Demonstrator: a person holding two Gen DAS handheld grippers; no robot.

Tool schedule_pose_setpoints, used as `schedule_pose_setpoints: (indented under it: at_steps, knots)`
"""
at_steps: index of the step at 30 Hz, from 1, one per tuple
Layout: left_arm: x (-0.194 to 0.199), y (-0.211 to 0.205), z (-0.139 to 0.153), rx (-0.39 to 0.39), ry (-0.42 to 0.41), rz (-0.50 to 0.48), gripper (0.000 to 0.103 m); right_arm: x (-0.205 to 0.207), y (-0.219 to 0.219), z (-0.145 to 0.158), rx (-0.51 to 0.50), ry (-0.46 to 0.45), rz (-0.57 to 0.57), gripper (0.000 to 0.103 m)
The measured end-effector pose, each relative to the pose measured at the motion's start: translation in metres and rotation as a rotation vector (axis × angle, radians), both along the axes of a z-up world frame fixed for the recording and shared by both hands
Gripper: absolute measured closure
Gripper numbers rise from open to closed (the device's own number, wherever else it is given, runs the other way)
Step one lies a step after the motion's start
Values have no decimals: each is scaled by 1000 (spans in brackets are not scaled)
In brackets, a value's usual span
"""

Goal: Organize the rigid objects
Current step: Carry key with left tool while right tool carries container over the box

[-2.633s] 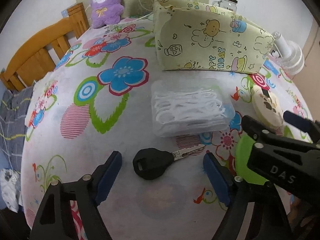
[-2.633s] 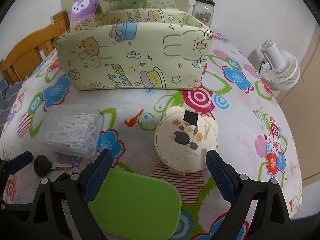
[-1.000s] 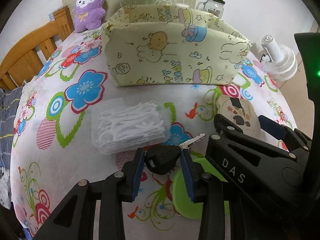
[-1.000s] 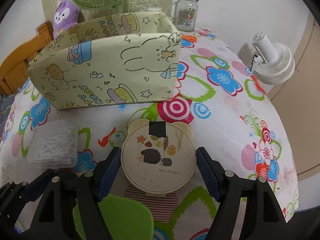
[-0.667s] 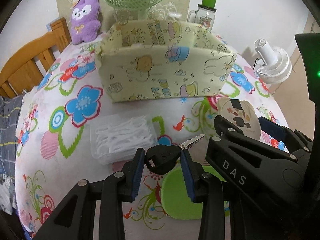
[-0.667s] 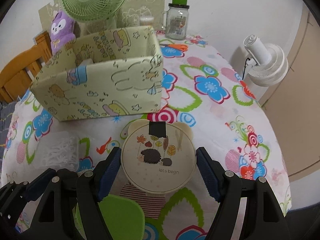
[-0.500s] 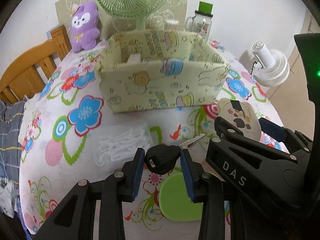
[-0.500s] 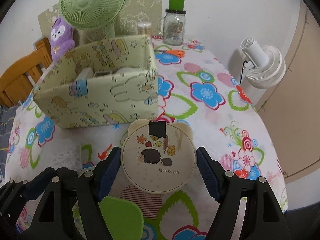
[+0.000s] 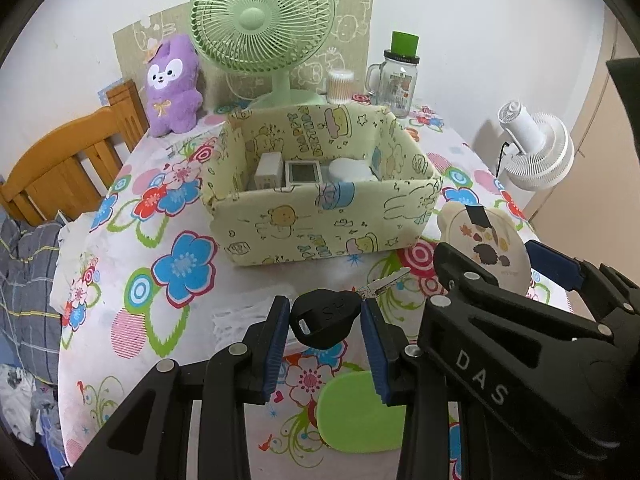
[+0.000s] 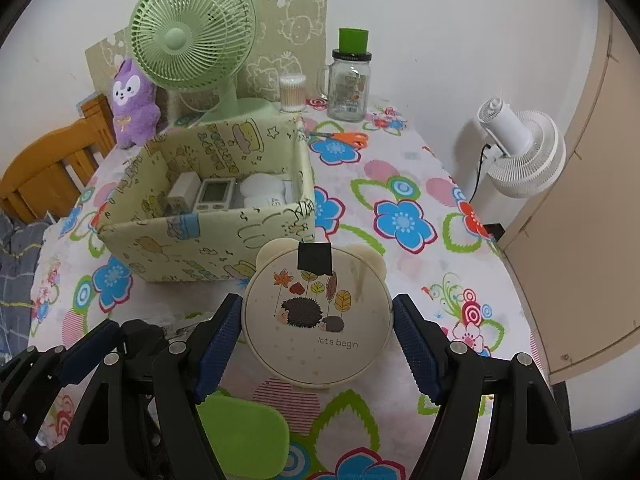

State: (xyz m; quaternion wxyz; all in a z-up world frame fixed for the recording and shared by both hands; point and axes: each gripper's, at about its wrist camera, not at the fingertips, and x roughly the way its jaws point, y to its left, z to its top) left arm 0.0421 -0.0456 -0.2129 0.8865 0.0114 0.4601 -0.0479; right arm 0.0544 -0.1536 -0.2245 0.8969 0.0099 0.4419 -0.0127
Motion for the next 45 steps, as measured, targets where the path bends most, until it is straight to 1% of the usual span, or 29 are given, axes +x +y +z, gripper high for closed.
schedule_pose_setpoints:
  at_steps: [6, 17, 30, 34, 45]
  knots:
    - [4, 0, 9, -1, 1, 5, 66, 0, 3, 13, -1, -9, 22, 25]
    - [15, -4, 36, 1, -60, 6, 66, 9, 5, 46, 7, -64, 37, 25]
    - [23, -4, 56, 0, -103, 29, 66, 14, 4, 69, 17, -99, 54, 25]
    - [27, -3, 60, -10, -103, 28, 66, 17, 3, 74, 21, -108, 55, 25]
    - [41, -5, 72, -3, -133, 28, 66, 28, 0, 89, 23, -126, 72, 25]
